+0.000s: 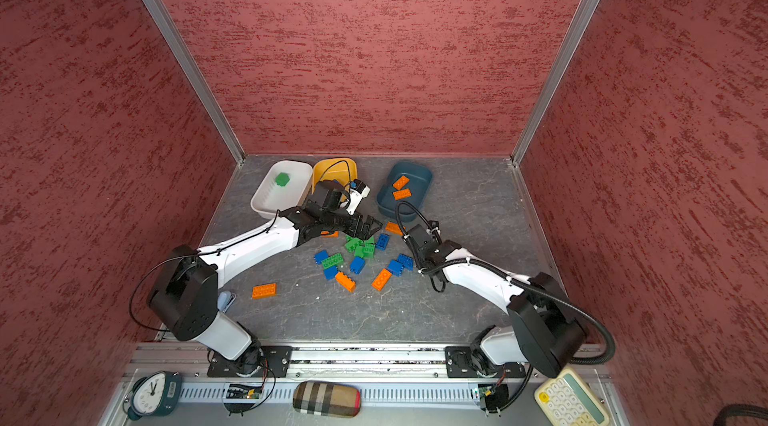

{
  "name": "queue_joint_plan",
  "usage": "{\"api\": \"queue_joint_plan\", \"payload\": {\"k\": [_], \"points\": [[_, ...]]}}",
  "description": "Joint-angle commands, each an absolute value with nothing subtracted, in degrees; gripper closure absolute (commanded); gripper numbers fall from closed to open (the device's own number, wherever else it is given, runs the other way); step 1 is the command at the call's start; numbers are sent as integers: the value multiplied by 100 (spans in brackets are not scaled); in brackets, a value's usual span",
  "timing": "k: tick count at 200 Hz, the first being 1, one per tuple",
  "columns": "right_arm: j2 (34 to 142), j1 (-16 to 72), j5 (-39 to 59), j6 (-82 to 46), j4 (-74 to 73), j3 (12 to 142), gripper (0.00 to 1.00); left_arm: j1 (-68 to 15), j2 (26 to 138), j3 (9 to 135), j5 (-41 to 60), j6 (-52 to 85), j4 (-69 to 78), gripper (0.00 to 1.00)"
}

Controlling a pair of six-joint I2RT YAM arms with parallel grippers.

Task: Sort the legos into containers by color
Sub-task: 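Carry the orange brick into the teal tub and open the right gripper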

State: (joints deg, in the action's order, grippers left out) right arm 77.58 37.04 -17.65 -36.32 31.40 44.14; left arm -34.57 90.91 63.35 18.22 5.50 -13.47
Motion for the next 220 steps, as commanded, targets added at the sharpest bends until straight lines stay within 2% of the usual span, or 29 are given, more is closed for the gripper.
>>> {"api": "queue_joint_plan", "payload": {"k": [1,30,73,102,144,158,176,196,220], "points": [[7402,3552,-1518,-2407,1964,4655,77,-3489,8822,6242,2186,498,-853,1],[7885,2964,-811,-1696,1009,5185,77,-3491,8842,6279,2180,650,-790,1],[9549,2070,288,-1048,662,6651,76,-3480,8837,6298,1373,1152,-842,0],[10940,1711,174,-595,1464,8185,75,-3474,8817,6294,827,1355,-986,1],[12648,1652,-1282,-172,2518,10440,72,-3498,8889,6318,179,1425,-1365,1],[12972,1650,-1319,-115,2662,10906,68,-3503,8950,6398,132,1433,-1589,1],[13144,1659,-1078,-218,2803,11263,56,-3522,9083,6566,-281,1611,-2046,0],[12989,1698,-680,-316,2764,11197,43,-3522,9186,6613,-22,1494,-2339,0],[12500,1863,-738,-202,2573,10761,37,-3689,9305,6836,-160,1526,-2842,0]]}}
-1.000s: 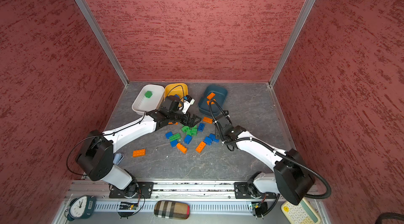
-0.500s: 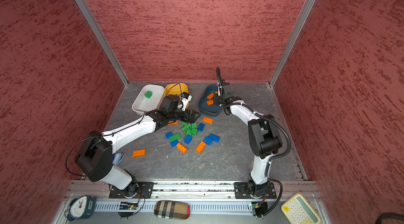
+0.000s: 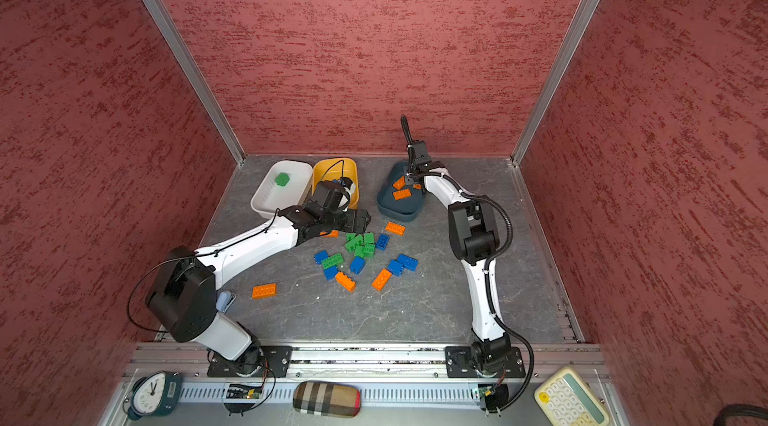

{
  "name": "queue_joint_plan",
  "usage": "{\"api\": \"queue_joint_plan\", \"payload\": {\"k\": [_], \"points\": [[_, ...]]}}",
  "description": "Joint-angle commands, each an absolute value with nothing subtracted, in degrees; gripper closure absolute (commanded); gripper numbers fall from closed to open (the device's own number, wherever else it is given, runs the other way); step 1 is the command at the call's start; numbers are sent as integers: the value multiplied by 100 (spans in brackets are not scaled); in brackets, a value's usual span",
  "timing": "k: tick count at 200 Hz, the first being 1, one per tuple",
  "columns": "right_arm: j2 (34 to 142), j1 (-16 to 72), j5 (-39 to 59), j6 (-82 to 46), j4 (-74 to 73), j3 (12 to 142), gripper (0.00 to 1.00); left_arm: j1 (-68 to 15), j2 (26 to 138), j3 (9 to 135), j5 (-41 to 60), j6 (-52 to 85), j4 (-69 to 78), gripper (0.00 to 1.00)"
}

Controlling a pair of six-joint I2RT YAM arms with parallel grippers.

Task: Sort the legos into containers by color
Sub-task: 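Carry the orange brick into the teal tub and open the right gripper, then grasp a green brick with left gripper while right gripper withdraws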

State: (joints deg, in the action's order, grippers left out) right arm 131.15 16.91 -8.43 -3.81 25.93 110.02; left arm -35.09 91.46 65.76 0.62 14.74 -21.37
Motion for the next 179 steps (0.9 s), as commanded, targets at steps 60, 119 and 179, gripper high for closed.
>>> {"api": "queue_joint_plan", "payload": {"k": [60,119,179], "points": [[10409,2092,-1120,-1060,1219,8428,1,-4338,9753,7119,-496,1959,-3522,4],[8786,2087,-2245,-2460,462,6153,1,-4630,10704,7725,-964,2272,-3941,30],[7855,2084,-2872,-2626,291,5269,1,-4867,11437,8230,-1218,2229,-4183,48]]}}
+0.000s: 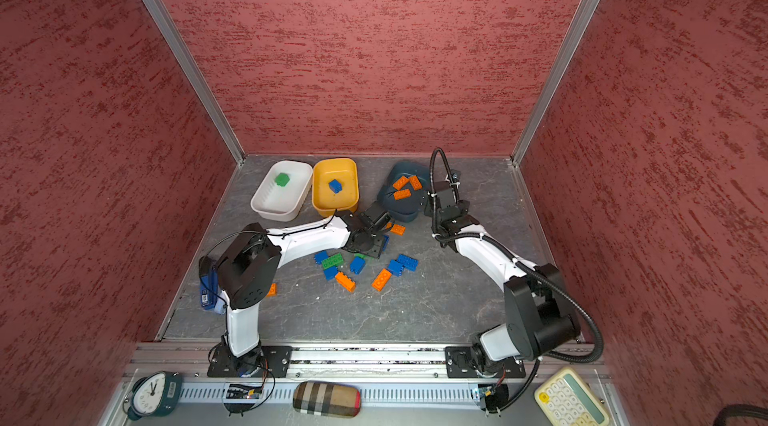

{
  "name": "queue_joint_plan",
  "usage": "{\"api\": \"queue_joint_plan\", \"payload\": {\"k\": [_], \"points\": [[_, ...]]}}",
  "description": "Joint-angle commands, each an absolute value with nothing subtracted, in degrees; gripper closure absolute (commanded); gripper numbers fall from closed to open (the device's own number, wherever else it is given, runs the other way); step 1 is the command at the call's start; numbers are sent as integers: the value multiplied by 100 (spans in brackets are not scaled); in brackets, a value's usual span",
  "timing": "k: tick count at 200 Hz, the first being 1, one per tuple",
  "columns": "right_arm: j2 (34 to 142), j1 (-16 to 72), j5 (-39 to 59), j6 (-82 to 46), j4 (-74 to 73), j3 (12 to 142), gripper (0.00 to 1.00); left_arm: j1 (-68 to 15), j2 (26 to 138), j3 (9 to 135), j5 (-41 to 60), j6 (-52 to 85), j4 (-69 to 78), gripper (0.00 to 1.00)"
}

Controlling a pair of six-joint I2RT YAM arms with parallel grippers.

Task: Sort the legos into containers by color
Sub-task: 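Grasp a green brick with left gripper while right gripper withdraws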

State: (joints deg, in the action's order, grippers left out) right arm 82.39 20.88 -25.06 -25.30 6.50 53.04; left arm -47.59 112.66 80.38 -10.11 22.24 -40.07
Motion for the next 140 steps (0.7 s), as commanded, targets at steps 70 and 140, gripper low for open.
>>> {"api": "queue_joint_plan", "payload": {"k": [70,140], "points": [[7541,2086,-2240,-2402,1,5023,1,-4875,11402,8244,-1241,2233,-4122,70],[7802,2362,-669,-2214,187,5141,1,-4344,9846,7235,-1042,2120,-2864,82]]}}
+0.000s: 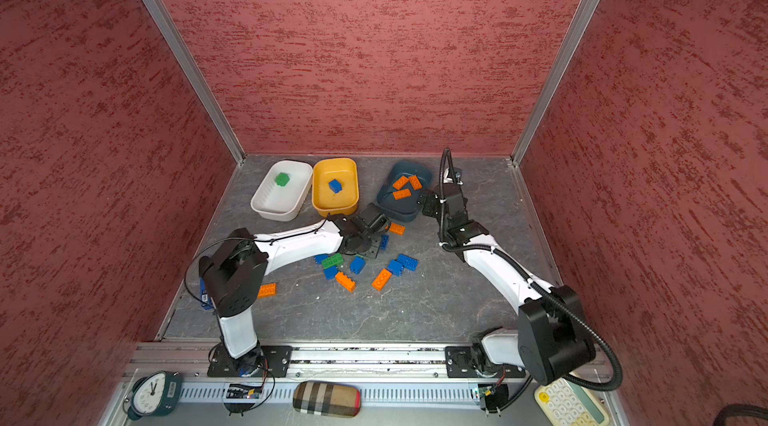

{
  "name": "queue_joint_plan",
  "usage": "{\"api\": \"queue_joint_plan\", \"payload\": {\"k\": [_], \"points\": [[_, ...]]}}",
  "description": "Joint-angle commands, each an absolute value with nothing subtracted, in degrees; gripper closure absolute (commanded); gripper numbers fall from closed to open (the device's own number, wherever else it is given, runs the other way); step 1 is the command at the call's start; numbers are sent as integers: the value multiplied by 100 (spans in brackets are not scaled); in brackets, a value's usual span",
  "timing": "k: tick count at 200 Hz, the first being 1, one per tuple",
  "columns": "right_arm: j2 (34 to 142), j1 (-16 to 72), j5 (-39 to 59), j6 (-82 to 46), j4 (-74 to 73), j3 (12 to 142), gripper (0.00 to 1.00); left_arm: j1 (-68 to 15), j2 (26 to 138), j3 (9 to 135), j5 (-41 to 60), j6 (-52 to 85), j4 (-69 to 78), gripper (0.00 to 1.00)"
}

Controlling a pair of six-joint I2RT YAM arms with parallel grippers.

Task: Sort the legos into containers by color
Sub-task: 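Grasp a green brick with left gripper while right gripper withdraws, then carry the green brick into the white tub and release it with left gripper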

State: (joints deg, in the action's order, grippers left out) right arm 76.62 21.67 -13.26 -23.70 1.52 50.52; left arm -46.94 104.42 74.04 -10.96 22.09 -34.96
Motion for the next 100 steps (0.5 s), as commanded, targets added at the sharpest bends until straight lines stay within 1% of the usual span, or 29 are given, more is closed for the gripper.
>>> {"api": "queue_joint_plan", "payload": {"k": [1,11,21,39,56,95,100], "points": [[7812,2368,-660,-2206,194,5146,1,-4312,9828,7225,-1026,2119,-2851,82],[7881,2461,-554,-2131,282,5175,1,-4050,9691,7163,-893,2154,-2830,82],[7938,2557,-523,-2077,330,5199,1,-3761,9582,7156,-731,2187,-2829,85],[8053,2731,-531,-2057,376,5247,1,-3293,9392,7124,-523,2078,-2734,92],[8158,2827,-548,-2091,374,5291,1,-2916,9218,7041,-749,1772,-2523,100],[8297,2978,-774,-2092,478,5475,1,-1793,9071,7097,-1172,1497,-2172,100],[8456,2983,-803,-2096,487,5503,1,-1657,9099,7130,-1201,1488,-2143,100]]}}
